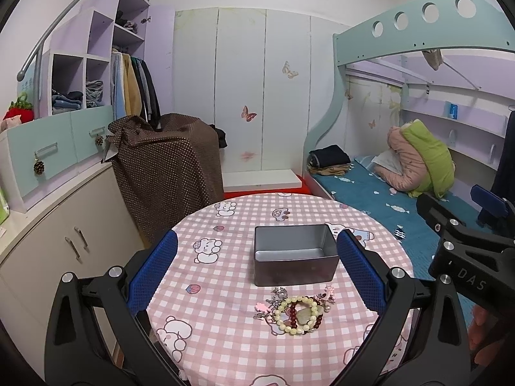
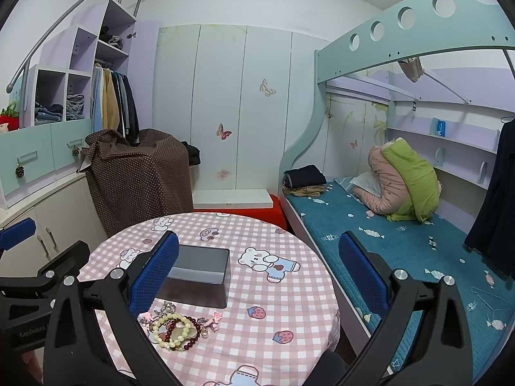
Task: Organize jewelry
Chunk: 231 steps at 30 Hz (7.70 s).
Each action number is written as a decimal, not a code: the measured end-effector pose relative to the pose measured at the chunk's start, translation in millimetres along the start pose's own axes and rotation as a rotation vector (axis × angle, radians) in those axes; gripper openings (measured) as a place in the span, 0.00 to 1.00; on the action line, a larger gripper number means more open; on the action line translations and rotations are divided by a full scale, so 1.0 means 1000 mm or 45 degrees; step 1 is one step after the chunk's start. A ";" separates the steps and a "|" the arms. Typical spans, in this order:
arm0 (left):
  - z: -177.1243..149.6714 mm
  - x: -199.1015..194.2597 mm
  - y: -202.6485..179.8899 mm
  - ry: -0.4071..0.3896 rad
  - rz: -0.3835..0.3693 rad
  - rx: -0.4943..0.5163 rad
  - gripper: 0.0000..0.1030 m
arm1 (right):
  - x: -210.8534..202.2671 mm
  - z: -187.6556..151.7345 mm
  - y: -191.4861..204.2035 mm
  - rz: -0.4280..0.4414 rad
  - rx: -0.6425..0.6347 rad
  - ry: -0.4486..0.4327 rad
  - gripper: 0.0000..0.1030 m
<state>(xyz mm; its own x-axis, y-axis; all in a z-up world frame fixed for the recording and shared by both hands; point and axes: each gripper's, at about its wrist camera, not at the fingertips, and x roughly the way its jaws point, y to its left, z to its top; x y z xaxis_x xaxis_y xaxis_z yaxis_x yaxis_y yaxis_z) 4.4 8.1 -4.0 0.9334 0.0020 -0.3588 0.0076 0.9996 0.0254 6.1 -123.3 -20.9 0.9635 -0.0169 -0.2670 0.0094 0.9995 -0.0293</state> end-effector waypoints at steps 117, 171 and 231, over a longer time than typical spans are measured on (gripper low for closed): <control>-0.112 0.171 0.005 0.934 -0.322 -0.212 0.37 | 0.090 -0.130 0.008 0.178 0.013 0.332 0.93; -0.093 0.118 0.094 0.487 -0.611 -0.557 0.09 | 0.107 -0.124 0.050 0.281 -0.076 0.603 0.07; -0.022 0.225 0.050 0.393 -0.649 -0.419 0.09 | 0.194 -0.056 0.034 0.348 0.016 0.426 0.08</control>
<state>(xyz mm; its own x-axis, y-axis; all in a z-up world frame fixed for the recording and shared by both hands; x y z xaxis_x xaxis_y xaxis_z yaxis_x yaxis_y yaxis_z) 206.5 58.7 -103.9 0.6965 -0.5130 -0.5018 0.2645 0.8336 -0.4850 178.7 -94.3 -127.5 0.7912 0.2432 -0.5612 -0.2290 0.9686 0.0969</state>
